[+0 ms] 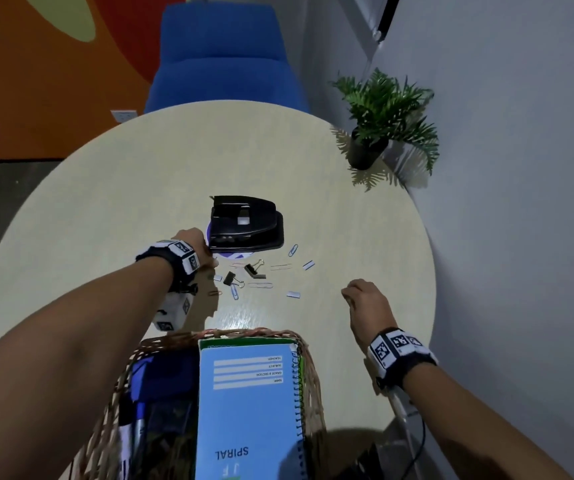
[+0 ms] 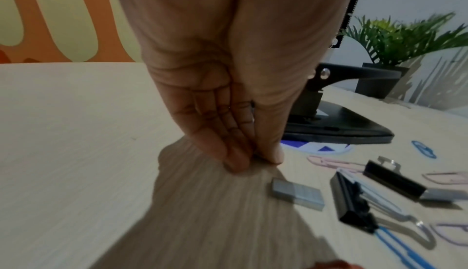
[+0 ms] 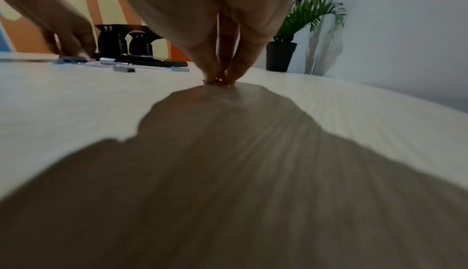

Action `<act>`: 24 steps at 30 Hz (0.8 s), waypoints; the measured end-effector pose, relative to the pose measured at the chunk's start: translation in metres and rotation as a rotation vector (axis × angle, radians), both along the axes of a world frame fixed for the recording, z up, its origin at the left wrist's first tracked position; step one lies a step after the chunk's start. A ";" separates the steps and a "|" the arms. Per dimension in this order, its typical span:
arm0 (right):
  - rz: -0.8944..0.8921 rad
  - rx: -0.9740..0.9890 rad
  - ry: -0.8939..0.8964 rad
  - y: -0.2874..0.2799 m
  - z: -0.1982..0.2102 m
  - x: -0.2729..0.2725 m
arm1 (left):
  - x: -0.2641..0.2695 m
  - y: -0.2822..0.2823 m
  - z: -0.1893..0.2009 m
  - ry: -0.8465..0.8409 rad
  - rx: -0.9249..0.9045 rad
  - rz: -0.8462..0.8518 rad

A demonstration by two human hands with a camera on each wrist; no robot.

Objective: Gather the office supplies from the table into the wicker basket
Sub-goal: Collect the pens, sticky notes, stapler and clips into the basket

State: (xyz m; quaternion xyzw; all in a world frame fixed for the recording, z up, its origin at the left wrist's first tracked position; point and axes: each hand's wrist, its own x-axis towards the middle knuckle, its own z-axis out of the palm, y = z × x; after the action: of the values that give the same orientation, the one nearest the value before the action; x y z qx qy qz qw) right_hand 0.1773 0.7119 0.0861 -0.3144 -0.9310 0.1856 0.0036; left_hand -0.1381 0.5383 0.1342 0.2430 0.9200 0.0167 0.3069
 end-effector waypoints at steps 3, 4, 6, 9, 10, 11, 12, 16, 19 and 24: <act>-0.173 -0.119 0.063 -0.001 0.010 -0.001 | 0.000 -0.001 0.002 -0.012 -0.018 -0.006; -0.233 -0.163 0.028 -0.002 0.015 -0.001 | 0.000 -0.002 0.002 -0.013 -0.018 -0.013; -0.306 -0.210 -0.035 -0.003 0.020 -0.002 | 0.001 -0.005 0.004 -0.008 -0.032 -0.039; -0.336 -0.223 -0.072 -0.007 0.025 -0.002 | -0.001 -0.014 0.018 0.007 -0.029 -0.089; -0.338 -0.234 -0.071 -0.009 0.028 -0.003 | -0.001 -0.019 0.027 0.002 -0.017 -0.112; -0.343 -0.255 -0.048 -0.012 0.031 -0.003 | 0.002 -0.024 0.037 0.002 0.012 -0.132; -0.356 -0.291 0.003 -0.017 0.037 -0.005 | 0.006 -0.029 0.048 0.009 0.057 -0.155; -0.359 -0.542 0.265 -0.052 0.083 -0.010 | 0.044 -0.070 0.087 0.027 0.282 -0.206; -0.183 -0.664 0.271 -0.094 0.118 -0.016 | 0.084 -0.121 0.099 -0.005 0.341 -0.185; -0.018 -0.930 0.159 -0.169 0.128 -0.023 | 0.137 -0.186 0.079 -0.048 0.280 -0.196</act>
State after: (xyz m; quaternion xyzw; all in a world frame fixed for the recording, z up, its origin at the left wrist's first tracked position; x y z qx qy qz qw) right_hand 0.1539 0.5425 0.2139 -0.2754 -0.7432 0.6063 -0.0647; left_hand -0.0007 0.3524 0.2131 0.3715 0.8731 0.1205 0.2919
